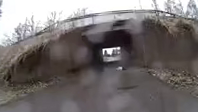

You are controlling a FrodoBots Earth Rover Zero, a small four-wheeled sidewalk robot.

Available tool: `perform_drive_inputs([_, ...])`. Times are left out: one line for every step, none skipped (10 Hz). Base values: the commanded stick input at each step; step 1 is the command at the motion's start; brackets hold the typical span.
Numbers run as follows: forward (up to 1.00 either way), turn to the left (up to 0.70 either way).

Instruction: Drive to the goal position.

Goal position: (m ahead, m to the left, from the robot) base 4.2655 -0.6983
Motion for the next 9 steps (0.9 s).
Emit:
perform_drive_inputs([1.00,0.00])
perform_drive_inputs([1.00,0.00])
perform_drive_inputs([1.00,0.00])
perform_drive_inputs([1.00,0.00])
perform_drive_inputs([1.00,0.00])
perform_drive_inputs([1.00,0.00])
perform_drive_inputs([1.00,0.00])
perform_drive_inputs([1.00,0.00])
perform_drive_inputs([1.00,0.00])
